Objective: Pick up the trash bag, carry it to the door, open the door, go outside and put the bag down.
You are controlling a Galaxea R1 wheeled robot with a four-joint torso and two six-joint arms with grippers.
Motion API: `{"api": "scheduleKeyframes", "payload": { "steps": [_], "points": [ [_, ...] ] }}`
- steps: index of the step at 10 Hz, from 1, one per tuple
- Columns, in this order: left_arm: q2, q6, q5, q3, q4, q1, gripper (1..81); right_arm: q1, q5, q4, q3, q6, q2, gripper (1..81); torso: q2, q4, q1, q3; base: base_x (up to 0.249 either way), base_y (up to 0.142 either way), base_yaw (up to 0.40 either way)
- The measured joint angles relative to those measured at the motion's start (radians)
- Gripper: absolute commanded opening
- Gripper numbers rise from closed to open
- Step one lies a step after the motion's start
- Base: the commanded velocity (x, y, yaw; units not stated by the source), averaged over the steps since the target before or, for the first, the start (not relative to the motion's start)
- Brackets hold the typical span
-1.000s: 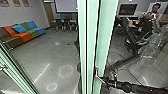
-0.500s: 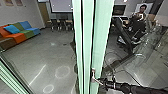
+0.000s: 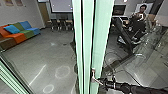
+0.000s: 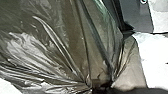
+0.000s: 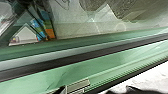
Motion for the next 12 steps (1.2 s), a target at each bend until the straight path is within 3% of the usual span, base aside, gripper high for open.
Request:
{"api": "scheduleKeyframes", "payload": {
  "steps": [8,12],
  "points": [
    [-0.001,0.000,0.005,0.001,0.000,-0.005,1.0,-0.012,-0.018,-0.014,0.020,-0.029,-0.012,81.1,-0.001,0.000,-0.001,0.000,0.028,0.000,0.000],
    [-0.001,0.000,0.001,0.003,0.000,0.001,1.0,0.008,-0.041,0.014,0.016,0.001,-0.010,81.1,0.000,0.000,0.000,-0.001,0.000,0.000,0.000]
  ]
}}
